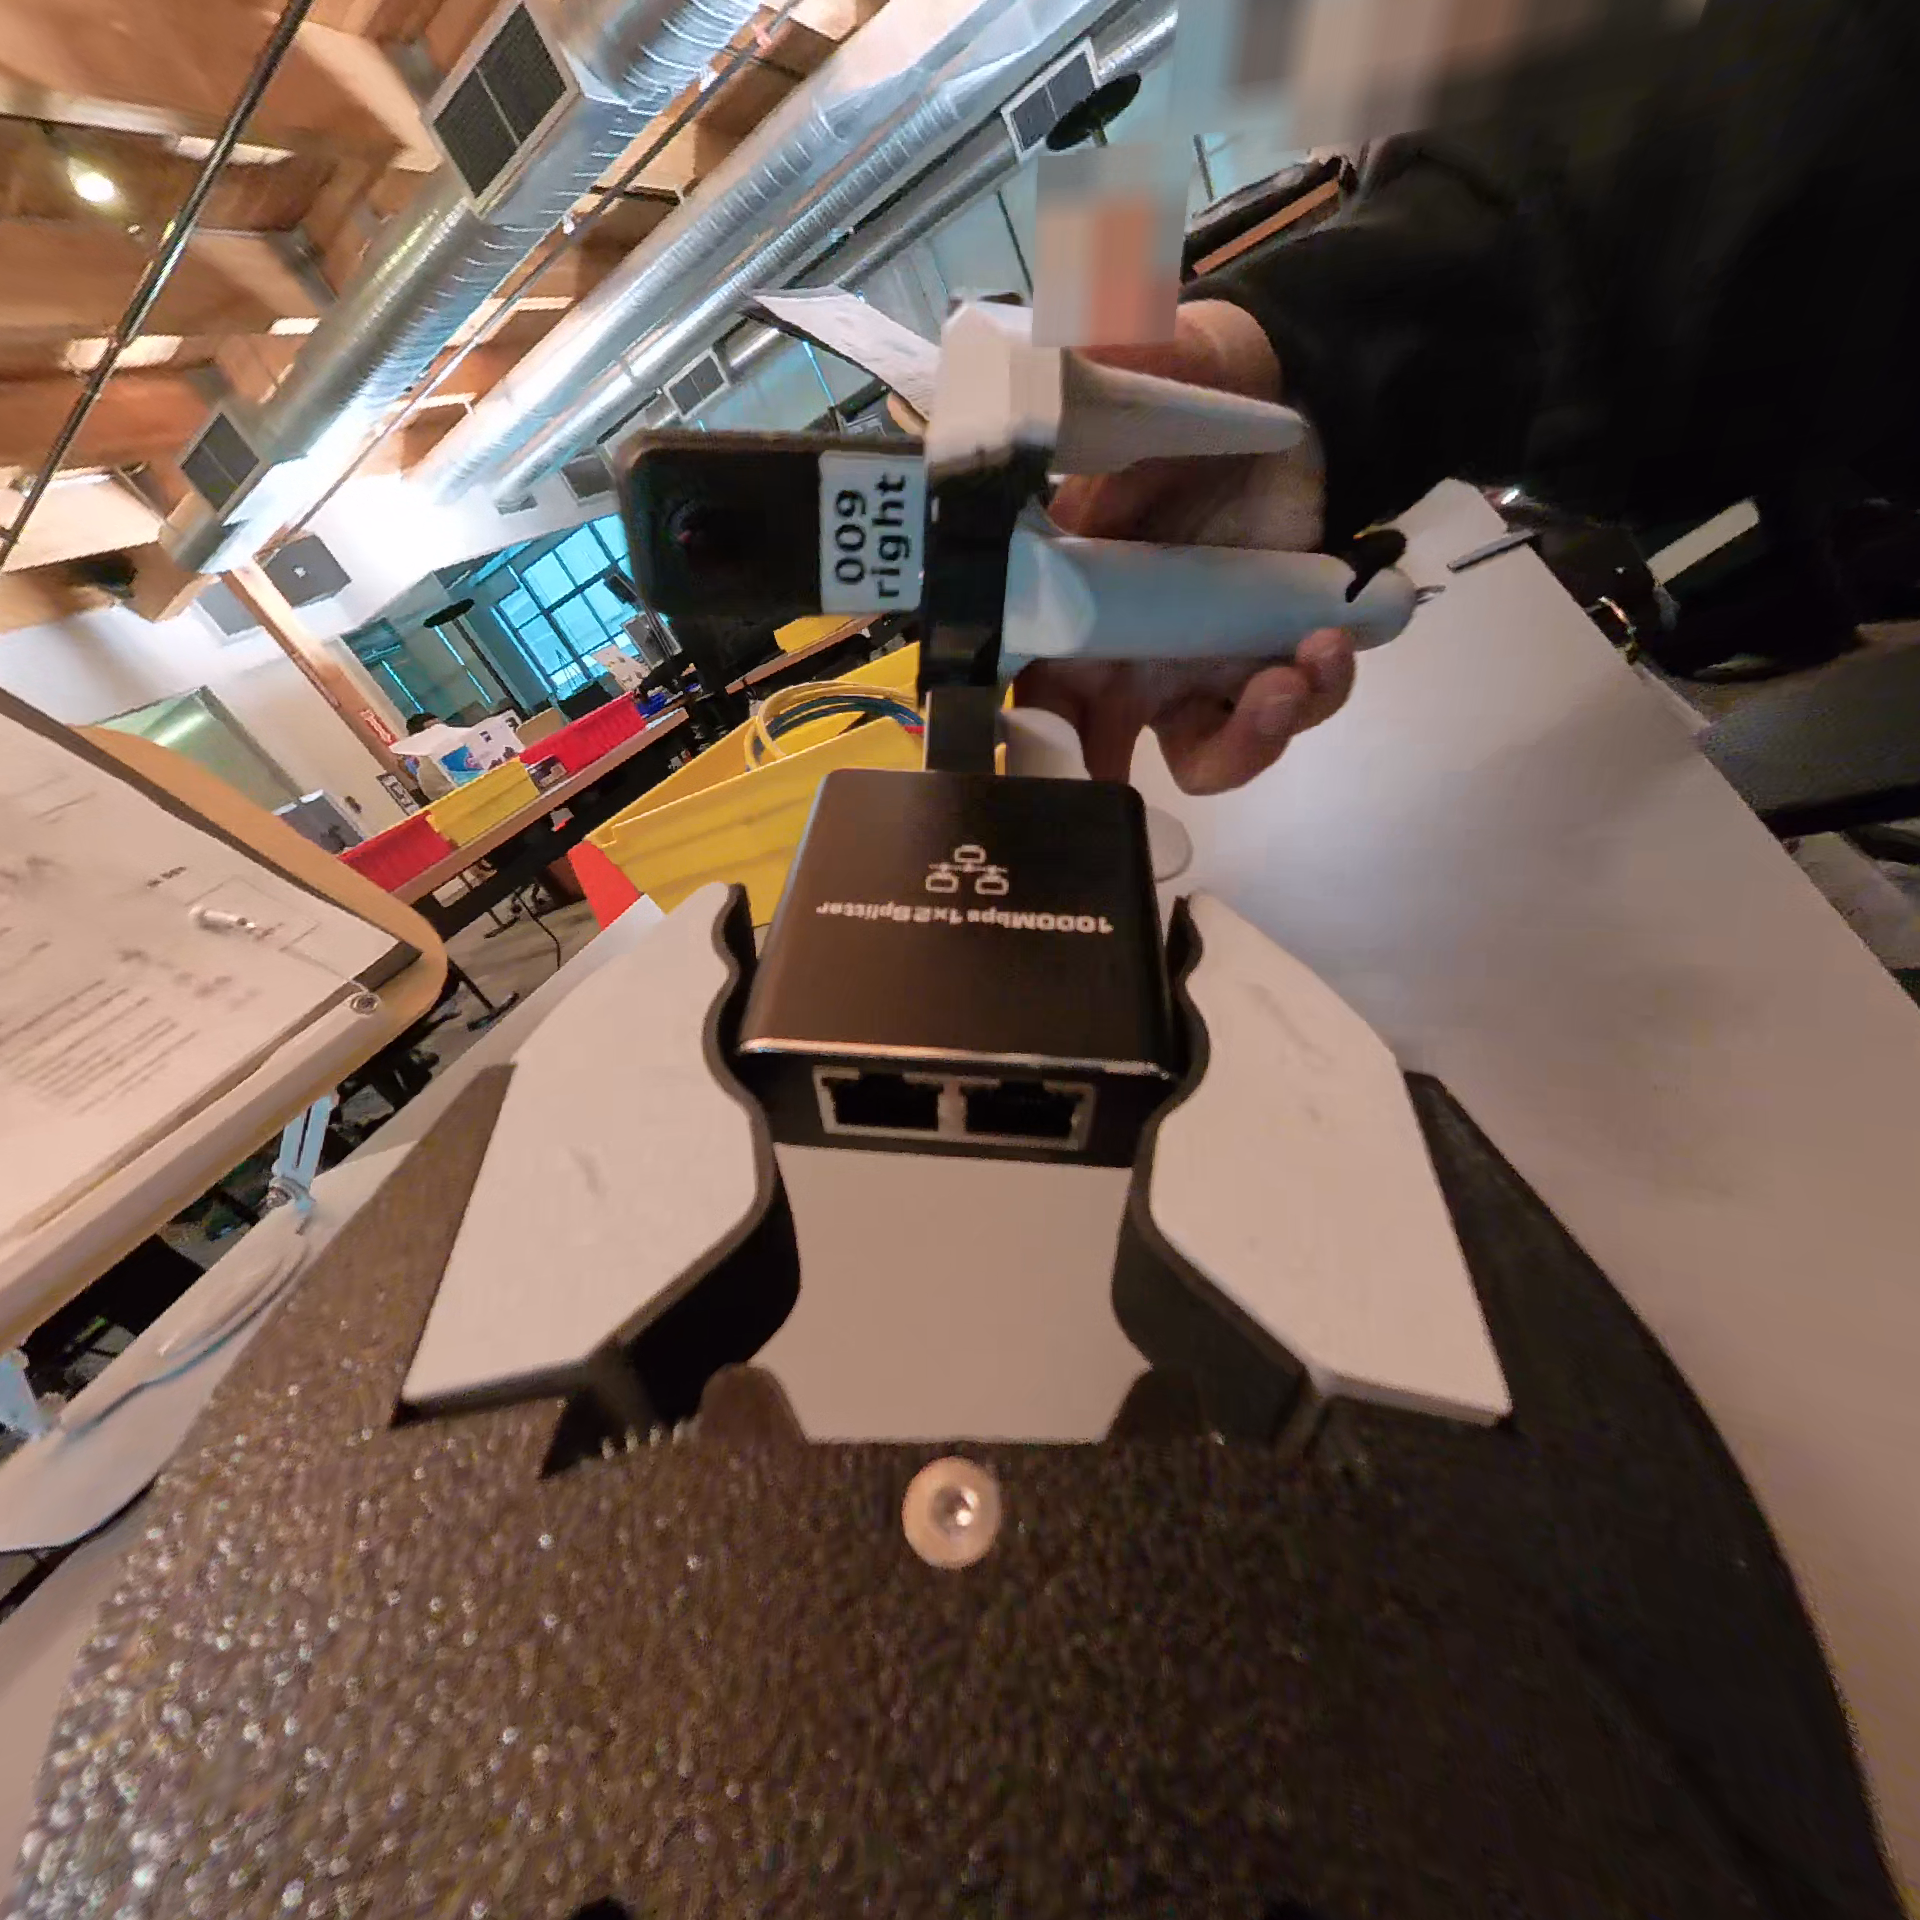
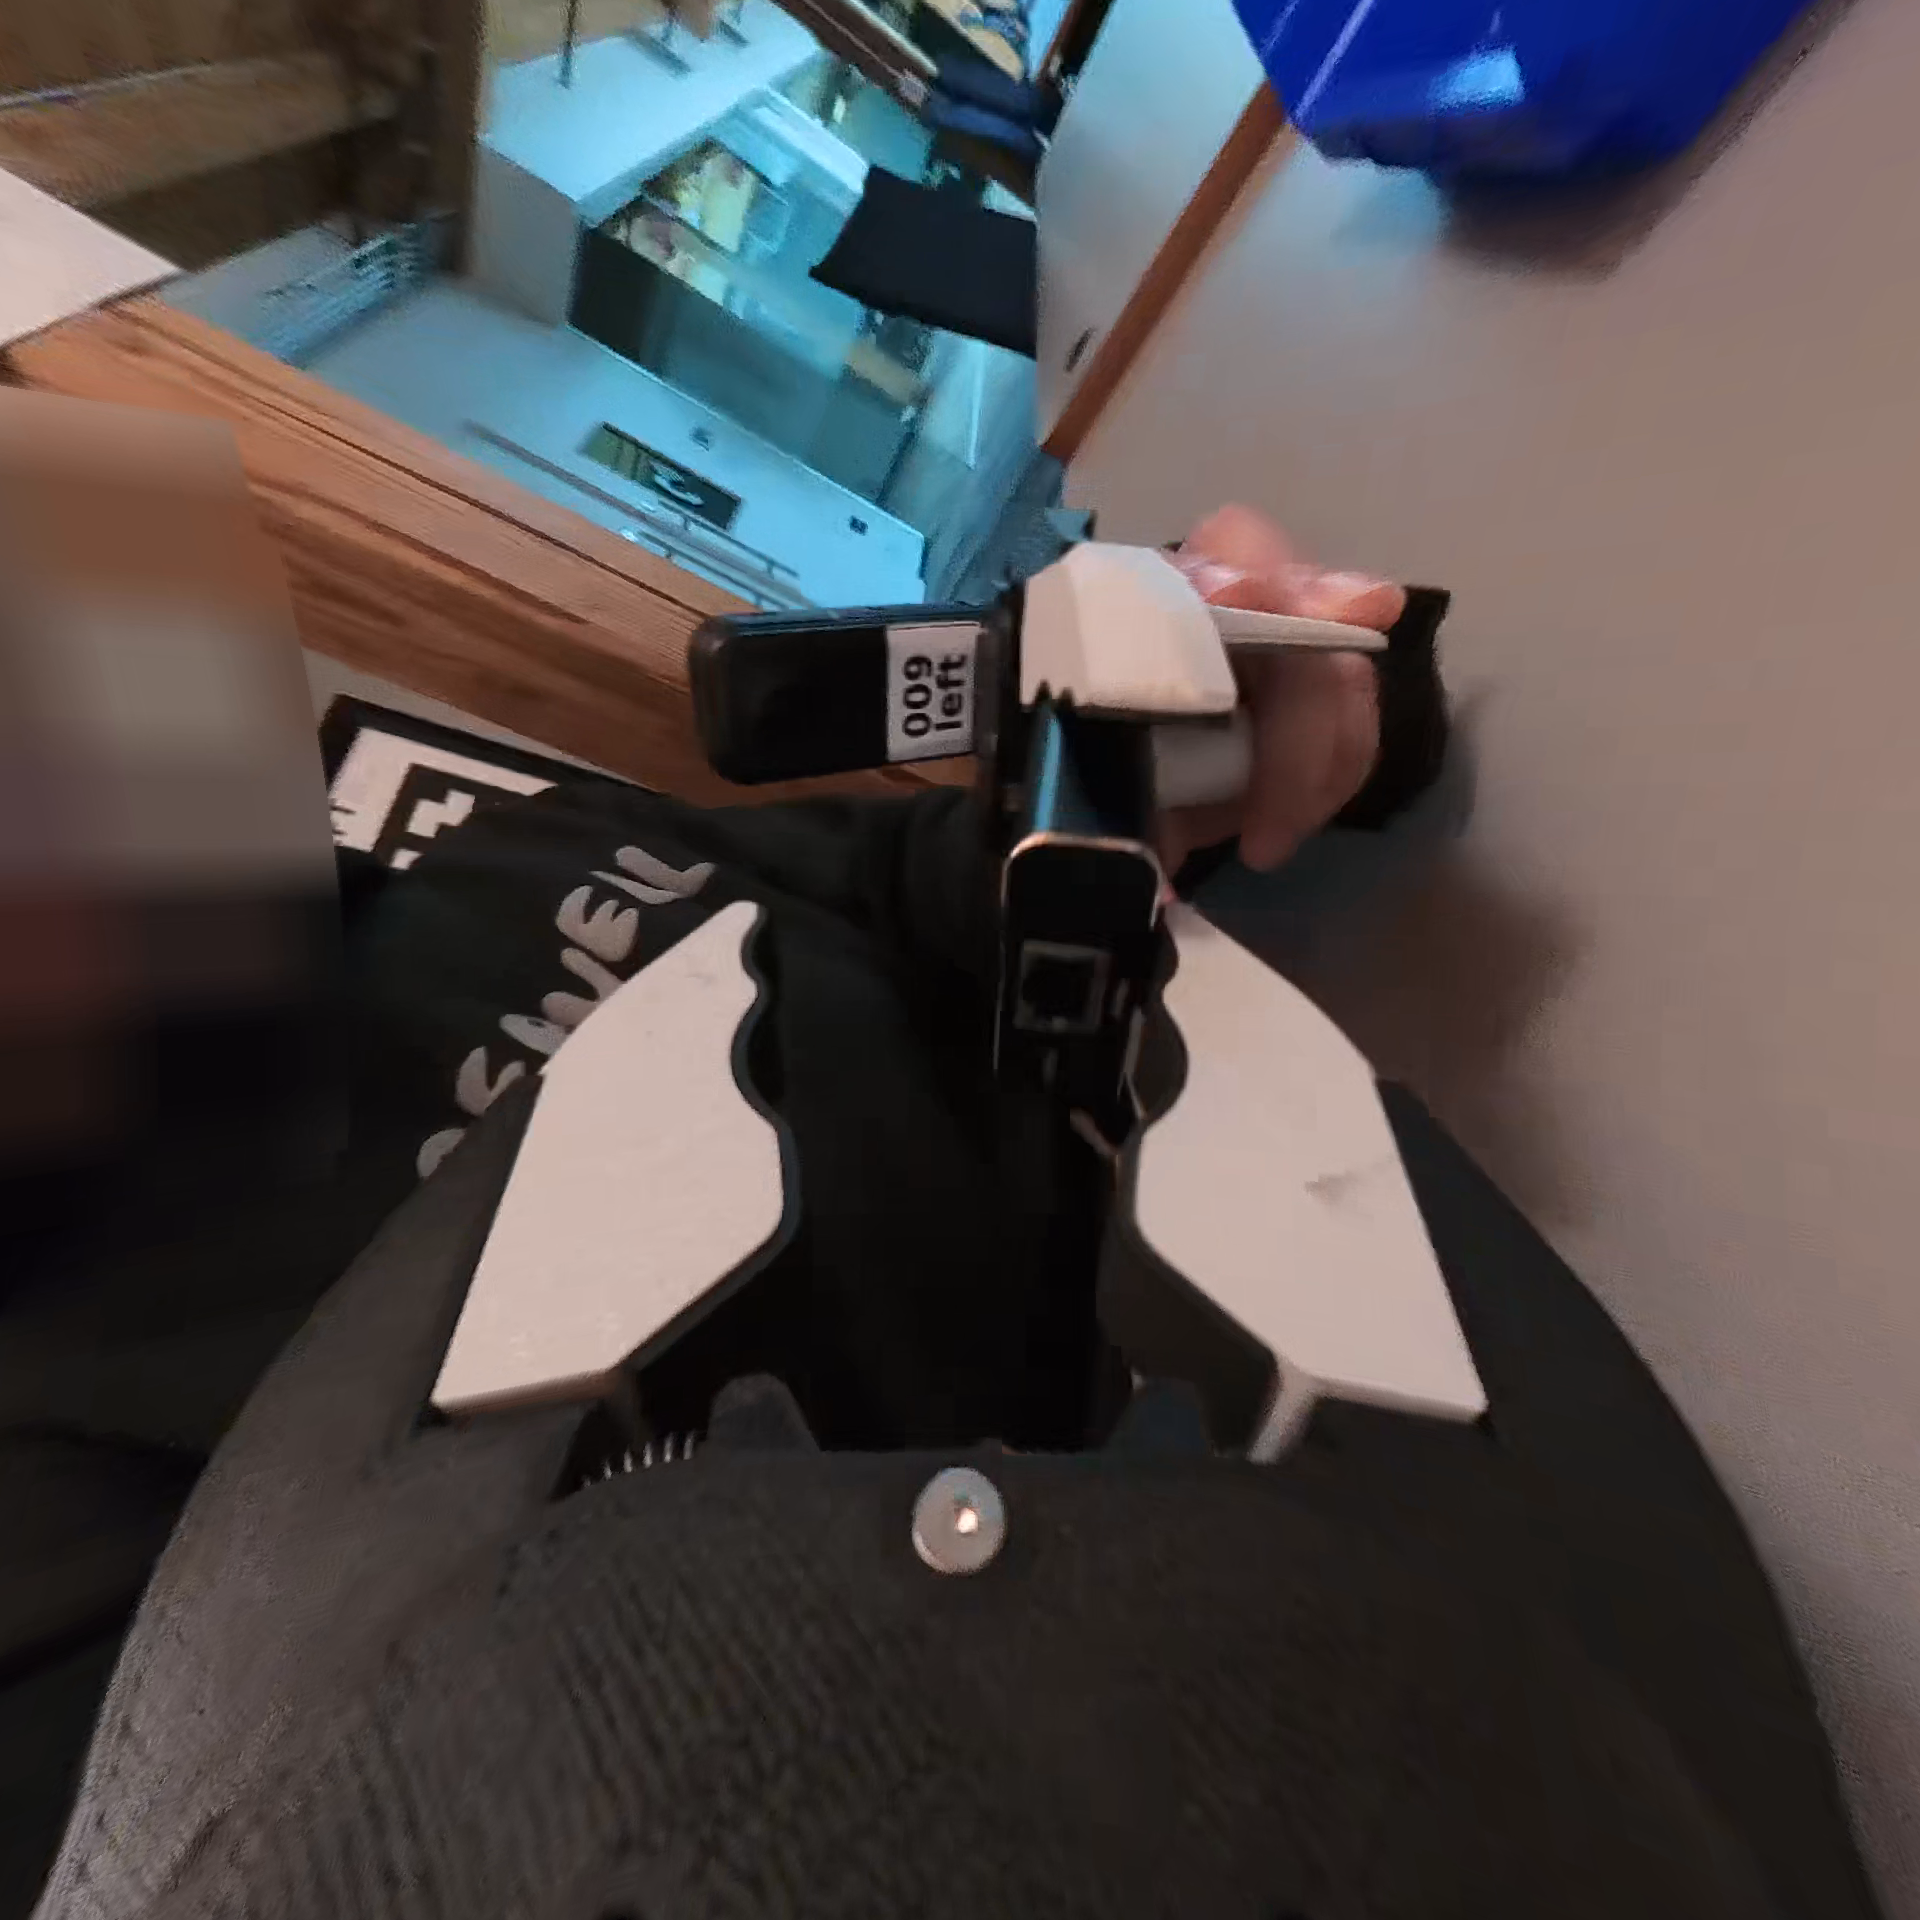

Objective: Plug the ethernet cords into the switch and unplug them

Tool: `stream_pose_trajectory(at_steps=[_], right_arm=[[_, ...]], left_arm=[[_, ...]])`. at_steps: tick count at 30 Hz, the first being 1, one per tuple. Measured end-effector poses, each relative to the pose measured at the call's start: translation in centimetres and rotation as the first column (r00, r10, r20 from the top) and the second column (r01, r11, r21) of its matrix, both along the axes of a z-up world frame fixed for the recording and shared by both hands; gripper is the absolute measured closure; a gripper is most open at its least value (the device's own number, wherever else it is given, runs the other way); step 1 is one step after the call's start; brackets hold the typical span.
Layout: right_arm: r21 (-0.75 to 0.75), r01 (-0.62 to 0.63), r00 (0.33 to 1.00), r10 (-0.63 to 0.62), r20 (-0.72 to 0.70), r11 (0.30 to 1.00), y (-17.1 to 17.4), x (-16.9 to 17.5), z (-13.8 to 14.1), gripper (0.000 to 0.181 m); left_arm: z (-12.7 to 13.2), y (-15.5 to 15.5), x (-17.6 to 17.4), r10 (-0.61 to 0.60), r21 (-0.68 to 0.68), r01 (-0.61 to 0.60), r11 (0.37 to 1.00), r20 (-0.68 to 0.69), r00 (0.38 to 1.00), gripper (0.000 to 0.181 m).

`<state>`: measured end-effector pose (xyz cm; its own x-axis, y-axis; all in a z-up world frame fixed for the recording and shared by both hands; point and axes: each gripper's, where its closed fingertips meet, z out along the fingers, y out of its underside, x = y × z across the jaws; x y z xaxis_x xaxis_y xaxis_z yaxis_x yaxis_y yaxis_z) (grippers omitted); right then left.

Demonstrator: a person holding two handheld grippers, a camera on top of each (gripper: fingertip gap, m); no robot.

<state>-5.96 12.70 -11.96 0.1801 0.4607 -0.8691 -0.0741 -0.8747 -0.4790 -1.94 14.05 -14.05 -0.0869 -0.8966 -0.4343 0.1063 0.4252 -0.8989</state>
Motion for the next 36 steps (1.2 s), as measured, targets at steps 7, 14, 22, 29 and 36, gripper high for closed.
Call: stream_pose_trajectory(at_steps=[7,14,22,29,36], right_arm=[[0.02,-0.016,0.992,0.014,0.126,1.0,0.8,-2.7,-1.7,0.134],[0.03,-0.053,0.96,0.043,0.276,0.998,1.5,-1.4,-3.6,0.155],[0.301,0.198,0.557,-0.359,0.749,0.933,9.2,16.9,-0.5,0.155],[0.325,0.206,-0.067,-0.318,0.946,0.923,13.0,37.9,2.6,0.156],[0.182,0.152,-0.233,-0.143,0.962,0.972,16.8,44.3,-1.2,0.155]], left_arm=[[0.4,0.0,-0.2,0.002,0.02,-0.002,1.0,0.024,1.0,0.107],[-0.8,0.4,0.3,0.066,0.069,-0.065,0.995,-0.01,0.998,0.107],[-0.1,1.7,-0.2,0.107,-0.049,-0.105,0.993,0.022,0.994,0.1],[-0.9,2.4,0.1,0.14,-0.053,-0.142,0.989,-0.027,0.99,0.107],[-1.3,2.9,0.3,0.152,-0.09,-0.157,0.983,-0.063,0.986,0.109]])
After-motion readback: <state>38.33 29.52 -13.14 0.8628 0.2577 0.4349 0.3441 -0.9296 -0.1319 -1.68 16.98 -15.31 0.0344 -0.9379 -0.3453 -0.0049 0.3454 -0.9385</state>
